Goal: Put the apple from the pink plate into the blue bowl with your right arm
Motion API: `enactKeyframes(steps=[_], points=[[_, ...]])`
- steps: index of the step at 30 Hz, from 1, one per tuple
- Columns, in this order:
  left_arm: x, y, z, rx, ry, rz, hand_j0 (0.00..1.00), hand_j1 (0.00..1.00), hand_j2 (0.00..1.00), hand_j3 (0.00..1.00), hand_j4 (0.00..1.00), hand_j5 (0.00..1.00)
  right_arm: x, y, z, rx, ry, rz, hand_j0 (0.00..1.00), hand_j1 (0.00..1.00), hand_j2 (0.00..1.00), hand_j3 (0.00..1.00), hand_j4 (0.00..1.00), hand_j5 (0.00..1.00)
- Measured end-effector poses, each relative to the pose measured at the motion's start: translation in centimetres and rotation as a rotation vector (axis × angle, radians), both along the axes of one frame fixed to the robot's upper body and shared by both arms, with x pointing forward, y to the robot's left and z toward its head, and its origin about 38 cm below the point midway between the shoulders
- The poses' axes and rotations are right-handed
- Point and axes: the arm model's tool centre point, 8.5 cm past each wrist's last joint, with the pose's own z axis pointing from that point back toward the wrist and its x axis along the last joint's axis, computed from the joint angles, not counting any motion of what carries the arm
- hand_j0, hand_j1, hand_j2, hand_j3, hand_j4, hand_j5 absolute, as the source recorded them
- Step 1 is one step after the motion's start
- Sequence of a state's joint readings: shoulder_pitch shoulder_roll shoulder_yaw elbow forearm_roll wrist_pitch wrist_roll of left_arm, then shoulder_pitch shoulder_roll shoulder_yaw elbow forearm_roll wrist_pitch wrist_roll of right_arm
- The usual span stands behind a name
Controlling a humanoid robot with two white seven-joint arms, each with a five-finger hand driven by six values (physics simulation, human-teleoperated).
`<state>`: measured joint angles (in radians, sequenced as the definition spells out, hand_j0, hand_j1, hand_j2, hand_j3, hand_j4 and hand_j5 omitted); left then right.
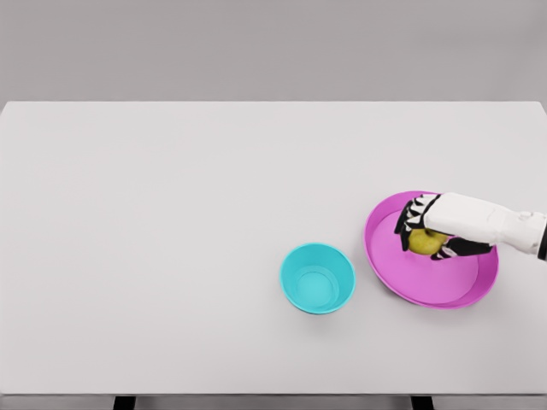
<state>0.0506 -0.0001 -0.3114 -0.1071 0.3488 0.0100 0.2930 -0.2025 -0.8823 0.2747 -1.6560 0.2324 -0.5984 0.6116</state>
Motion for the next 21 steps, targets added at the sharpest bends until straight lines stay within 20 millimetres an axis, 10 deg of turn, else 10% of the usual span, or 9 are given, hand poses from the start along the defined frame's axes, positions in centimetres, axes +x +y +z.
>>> enactKeyframes(steps=[14,21], points=[[0.0,0.0,0.0,0.0,0.0,0.0,1.0,1.0,1.0,1.0,1.0,1.0,2.5,4.4,5.7,0.067,-0.179,0.112,0.41,0.41,0.41,0.41,0.41,0.41],[0.0,0.0,0.0,0.0,0.001,0.0,1.0,1.0,1.0,1.0,1.0,1.0,1.7,9.3,2.8,0.107,-0.103,0.229,0.41,0.41,0.41,0.41,0.41,0.41]])
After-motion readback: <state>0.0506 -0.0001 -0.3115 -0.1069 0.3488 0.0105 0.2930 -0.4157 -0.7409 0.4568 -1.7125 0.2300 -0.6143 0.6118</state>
